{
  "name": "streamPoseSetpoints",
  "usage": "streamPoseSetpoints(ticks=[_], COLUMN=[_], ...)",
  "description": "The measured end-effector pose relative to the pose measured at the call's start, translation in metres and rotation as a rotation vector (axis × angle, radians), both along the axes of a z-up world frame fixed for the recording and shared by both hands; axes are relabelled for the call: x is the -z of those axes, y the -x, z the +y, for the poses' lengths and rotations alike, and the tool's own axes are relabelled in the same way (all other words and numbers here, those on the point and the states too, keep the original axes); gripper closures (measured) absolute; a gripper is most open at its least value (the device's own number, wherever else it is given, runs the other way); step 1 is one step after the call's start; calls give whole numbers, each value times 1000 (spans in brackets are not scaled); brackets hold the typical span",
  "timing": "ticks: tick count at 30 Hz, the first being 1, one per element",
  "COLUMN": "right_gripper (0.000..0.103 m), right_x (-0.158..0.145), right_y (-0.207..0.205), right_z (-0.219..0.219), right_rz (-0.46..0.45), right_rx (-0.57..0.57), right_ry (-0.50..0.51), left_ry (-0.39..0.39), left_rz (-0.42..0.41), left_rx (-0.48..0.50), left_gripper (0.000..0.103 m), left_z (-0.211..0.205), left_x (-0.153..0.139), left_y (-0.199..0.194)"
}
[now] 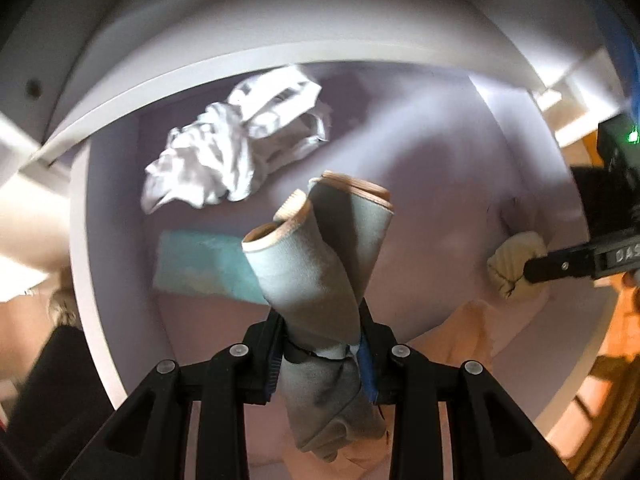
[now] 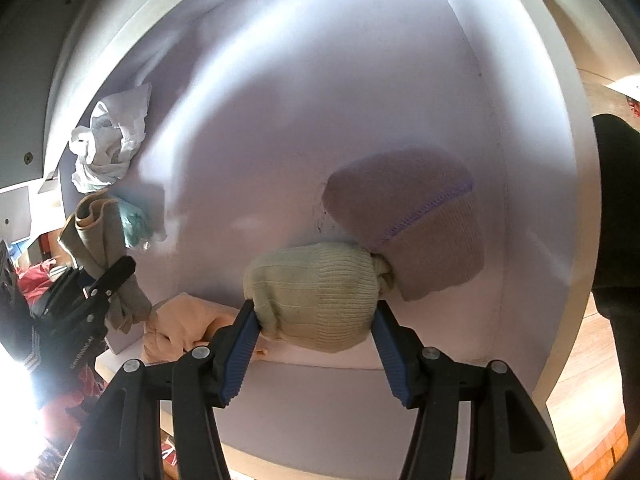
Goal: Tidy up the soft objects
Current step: 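Lift the cream knit bundle off the shelf with the right gripper while the left gripper holds the grey-green socks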
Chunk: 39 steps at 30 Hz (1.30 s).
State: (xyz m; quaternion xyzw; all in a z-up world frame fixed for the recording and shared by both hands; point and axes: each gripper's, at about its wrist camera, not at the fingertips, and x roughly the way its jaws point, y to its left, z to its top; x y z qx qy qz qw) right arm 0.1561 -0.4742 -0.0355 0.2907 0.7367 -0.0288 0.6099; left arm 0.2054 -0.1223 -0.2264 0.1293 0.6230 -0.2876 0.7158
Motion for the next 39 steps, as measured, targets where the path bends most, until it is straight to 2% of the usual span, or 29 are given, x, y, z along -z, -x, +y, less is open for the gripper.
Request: streamPoseSetpoints(ticks=[4,8,14,19,26,30,35,39], right_gripper=[46,46,46,46,46,46,46,46], right_x=[-6,-11,-13,-16,-35,-52,-60,-69], right_y=[4,4,5,6,11,16,22,24], right_z=[-2,0,1,-1,-2,-10,-17,-18], right_rz=[-29,-53,-57,-57,-103,-144,-155,-173], right_rx=[24,22,18,16,30,44,78,93], right_ry=[-11,-17,-14,-16,-40,-27,-32,-43], left_ry=[18,-10,-53,-30,-11,-7,39,43], left_rz=[8,16,31,50,26,33,38,31], left_rx=[-16,-16,-58,-126,-91,-102,-128,-126], left_gripper=[71,71,71,71,71,71,71,71], left_z=[24,34,49,62,56,59,64,66], left_x=[-16,-31,-28,-31,-40,-36,-37,-41], left_y=[8,5,8,12,21,19,14,14])
